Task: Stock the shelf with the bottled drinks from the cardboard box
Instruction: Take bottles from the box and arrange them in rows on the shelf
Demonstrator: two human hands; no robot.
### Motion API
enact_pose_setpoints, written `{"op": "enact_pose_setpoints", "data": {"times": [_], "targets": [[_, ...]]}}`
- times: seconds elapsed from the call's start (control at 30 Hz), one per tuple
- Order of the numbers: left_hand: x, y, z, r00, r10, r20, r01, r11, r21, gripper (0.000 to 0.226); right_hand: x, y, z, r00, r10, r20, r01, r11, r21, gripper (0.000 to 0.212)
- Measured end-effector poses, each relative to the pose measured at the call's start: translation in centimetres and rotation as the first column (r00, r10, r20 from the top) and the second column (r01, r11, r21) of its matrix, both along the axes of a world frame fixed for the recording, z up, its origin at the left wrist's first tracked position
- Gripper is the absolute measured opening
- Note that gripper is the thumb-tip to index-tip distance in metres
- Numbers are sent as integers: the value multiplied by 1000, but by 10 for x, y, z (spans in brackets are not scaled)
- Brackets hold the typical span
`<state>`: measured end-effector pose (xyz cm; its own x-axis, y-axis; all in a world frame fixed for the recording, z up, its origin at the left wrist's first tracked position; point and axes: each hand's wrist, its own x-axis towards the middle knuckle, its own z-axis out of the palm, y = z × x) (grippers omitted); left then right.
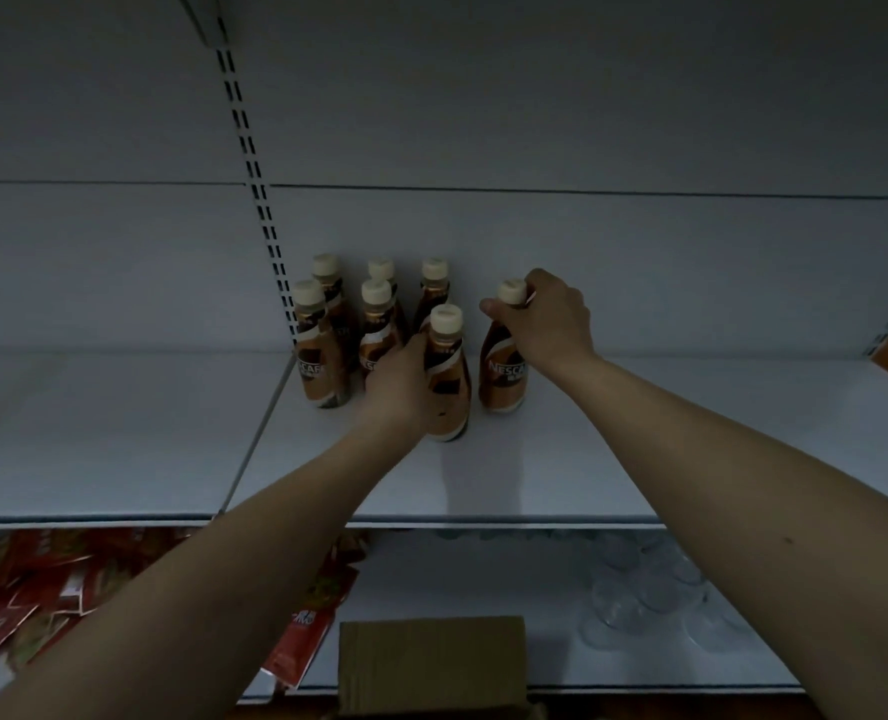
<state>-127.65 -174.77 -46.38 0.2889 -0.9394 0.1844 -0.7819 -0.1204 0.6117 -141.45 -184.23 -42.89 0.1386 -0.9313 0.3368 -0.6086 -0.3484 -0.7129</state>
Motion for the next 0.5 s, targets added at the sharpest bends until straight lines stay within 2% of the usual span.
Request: {"op": "enact_pose_setpoints", "data": {"times": [0.13,0.5], "targets": [[-10,-1,4,998,63,18,-63,998,-18,33,9,-11,-1,1000,9,0,-9,1000,-5,41],[-4,-26,-1,990,119,77,-121,993,14,40,27,-42,-11,997,11,-71,-8,999,53,39]]}}
